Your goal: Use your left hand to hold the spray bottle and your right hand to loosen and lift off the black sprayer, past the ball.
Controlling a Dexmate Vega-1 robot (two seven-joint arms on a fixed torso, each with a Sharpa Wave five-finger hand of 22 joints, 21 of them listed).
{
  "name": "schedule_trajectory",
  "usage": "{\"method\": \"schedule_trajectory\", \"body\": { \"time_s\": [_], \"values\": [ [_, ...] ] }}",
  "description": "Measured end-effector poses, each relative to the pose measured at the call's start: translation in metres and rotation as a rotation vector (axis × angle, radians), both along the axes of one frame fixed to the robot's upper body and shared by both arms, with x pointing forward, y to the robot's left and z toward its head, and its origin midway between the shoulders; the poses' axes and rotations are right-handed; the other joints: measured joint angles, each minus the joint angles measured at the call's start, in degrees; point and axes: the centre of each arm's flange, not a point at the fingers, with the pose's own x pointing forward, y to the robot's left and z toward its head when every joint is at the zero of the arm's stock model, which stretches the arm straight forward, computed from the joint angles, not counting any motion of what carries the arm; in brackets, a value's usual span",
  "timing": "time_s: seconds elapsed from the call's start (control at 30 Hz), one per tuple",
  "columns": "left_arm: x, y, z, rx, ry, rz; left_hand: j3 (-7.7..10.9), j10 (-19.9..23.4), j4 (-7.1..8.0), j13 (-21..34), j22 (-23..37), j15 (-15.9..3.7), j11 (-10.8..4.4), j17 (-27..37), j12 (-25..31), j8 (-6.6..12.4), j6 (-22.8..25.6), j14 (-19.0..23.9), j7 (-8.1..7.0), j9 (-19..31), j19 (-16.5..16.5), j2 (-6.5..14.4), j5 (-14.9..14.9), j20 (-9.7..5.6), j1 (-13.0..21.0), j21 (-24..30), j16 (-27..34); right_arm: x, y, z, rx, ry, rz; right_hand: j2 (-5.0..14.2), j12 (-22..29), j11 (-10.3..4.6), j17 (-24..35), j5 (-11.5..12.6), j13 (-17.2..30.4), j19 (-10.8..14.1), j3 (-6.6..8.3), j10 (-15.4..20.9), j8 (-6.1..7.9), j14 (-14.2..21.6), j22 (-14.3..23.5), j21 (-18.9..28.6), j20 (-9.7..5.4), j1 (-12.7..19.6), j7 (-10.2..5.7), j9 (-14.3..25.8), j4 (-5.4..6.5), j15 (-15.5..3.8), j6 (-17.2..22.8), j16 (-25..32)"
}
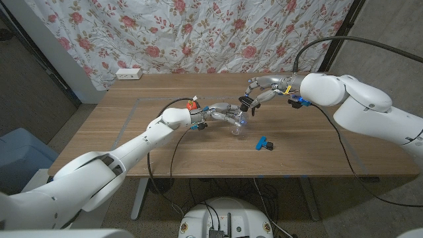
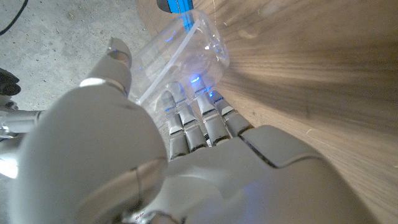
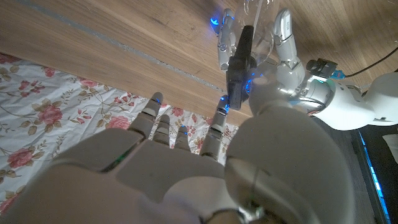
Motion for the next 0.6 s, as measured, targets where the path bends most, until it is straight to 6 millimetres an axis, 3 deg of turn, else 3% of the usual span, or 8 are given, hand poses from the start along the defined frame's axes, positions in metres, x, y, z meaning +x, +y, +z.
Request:
{"method": "schedule_trajectory", "body": {
  "time_s": [0.13,0.23,0.3,0.6],
  "values": [
    [0.0007,0.0003,-0.0005,-0.001,0.002,0.0,0.0,0.0,0.0,0.0,0.0,0.0,0.0,0.0,0.0,0.0,0.0,0.0,0.0,0.0,0.0,0.0,0.3,0.0,0.0,0.0,0.0,0.0012,0.001,0.0,0.009,-0.003,0.004,0.54,0.1,-0.59,0.2,0.0,0.0,0.1,0.34,0.6,0.37,0.7,0.0,0.0,-0.72,2.0,-0.32,0.1,0.15,-0.74,0.3,0.5],
    [0.0012,0.0007,-0.0009,-0.001,0.003,0.0,-0.05,0.0,-0.1,0.0,0.0,0.0,-0.01,0.0,0.0,0.0,0.0,0.0,0.0,0.0,0.0,0.0,0.3,0.0,0.0,0.0,0.0,0.0016,0.0013,0.0008,0.016,-0.009,0.005,1.97,0.1,-1.29,0.3,0.0,0.0,0.4,0.9,1.3,0.67,0.8,0.0,0.0,-1.03,3.5,-0.09,0.2,0.09,-1.64,0.9,0.5],
    [0.0011,0.0007,-0.0012,0.0,0.002,-0.002,0.01,0.0,-0.16,0.0,0.0,0.0,-0.01,0.0,-0.1,0.0,0.0,0.0,0.0,0.0,0.0,0.0,0.3,0.0,0.0,0.0,0.0,0.0024,0.0013,0.0009,0.02,-0.01,0.005,1.35,0.1,-1.5,0.3,0.0,0.0,0.4,1.04,1.5,0.84,1.0,0.0,0.0,-1.02,4.2,-0.17,0.1,0.08,-1.85,1.4,0.5],
    [0.0019,0.0005,-0.0024,-0.002,0.005,0.0,-0.07,0.0,-0.25,0.0,0.0,0.0,-0.01,0.0,-0.3,0.0,0.0,0.0,-0.01,-0.3,0.0,0.0,0.3,0.0,0.0,0.0,0.0,0.0041,0.0018,0.001,0.03,-0.013,0.013,1.79,0.2,-2.11,0.5,0.6,0.0,0.5,1.04,2.5,1.43,1.3,0.0,0.0,-1.54,6.6,-0.18,0.1,0.08,-2.14,2.9,0.8]
  ]
}}
